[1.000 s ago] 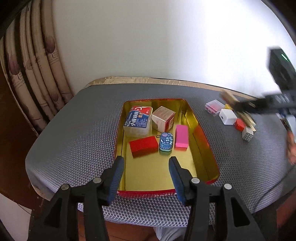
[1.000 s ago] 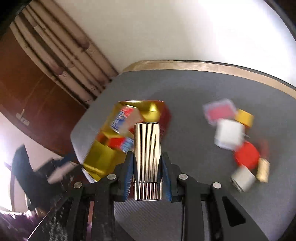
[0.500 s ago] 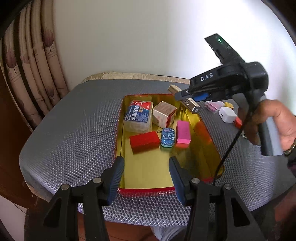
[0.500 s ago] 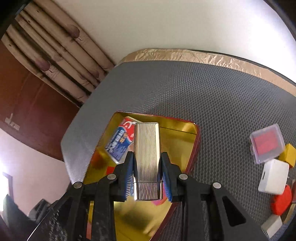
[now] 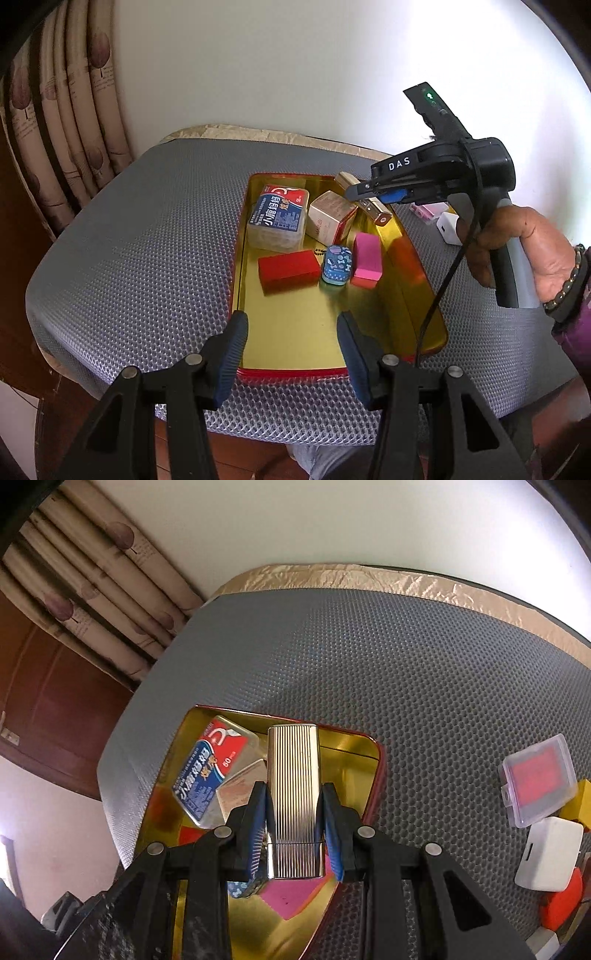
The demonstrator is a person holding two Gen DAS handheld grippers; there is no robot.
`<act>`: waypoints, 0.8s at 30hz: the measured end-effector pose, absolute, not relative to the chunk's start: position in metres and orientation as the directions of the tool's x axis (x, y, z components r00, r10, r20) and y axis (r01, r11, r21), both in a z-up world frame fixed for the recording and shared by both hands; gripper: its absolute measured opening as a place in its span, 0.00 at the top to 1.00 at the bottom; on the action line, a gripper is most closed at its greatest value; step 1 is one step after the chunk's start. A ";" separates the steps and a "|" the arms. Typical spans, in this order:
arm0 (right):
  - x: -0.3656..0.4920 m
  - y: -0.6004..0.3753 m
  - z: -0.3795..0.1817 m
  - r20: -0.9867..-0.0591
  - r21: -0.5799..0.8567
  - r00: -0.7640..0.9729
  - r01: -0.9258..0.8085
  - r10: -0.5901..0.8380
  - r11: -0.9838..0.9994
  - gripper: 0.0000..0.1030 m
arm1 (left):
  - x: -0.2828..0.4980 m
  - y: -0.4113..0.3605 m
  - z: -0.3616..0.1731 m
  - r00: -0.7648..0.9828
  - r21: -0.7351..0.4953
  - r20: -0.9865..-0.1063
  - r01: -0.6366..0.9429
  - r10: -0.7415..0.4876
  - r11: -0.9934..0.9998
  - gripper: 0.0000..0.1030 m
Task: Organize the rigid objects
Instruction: 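Drop the pink block into the tin while the right gripper carries the gold lighter over it, then release the gold lighter into the tin with the right gripper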
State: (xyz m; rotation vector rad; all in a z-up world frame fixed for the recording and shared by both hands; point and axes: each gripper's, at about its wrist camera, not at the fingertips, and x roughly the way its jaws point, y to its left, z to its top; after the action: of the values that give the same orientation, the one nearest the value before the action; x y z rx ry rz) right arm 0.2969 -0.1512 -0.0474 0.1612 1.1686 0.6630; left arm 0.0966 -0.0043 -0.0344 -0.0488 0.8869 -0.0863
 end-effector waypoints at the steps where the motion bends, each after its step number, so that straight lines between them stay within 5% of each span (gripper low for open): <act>1: 0.297 -0.151 -0.048 -0.796 0.449 0.227 -0.401 0.561 0.799 0.74 | 0.097 -0.005 -0.035 0.627 -0.075 -0.773 0.055 -0.093 0.996 0.50; 11: 0.295 -0.157 -0.043 -0.776 0.452 0.269 -0.392 0.570 0.801 0.71 | 0.098 -0.006 -0.036 0.620 -0.060 -0.780 0.066 -0.088 0.996 0.50; 18: 0.263 -0.204 -0.015 -0.659 0.526 0.386 -0.376 0.645 0.763 0.67 | 0.097 -0.008 -0.035 0.634 -0.032 -0.770 0.061 -0.064 0.998 0.50; 24: 0.194 -0.318 -0.019 -0.674 0.402 0.584 -0.226 0.453 0.888 0.61 | 0.090 -0.020 -0.031 0.657 0.007 -0.752 0.087 -0.052 0.996 0.50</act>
State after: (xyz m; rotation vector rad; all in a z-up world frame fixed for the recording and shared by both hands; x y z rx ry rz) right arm 0.1940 -0.3184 -0.0192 0.2871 0.8615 0.4024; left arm 0.0900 -0.0202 -0.0314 0.0435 0.8505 -0.0787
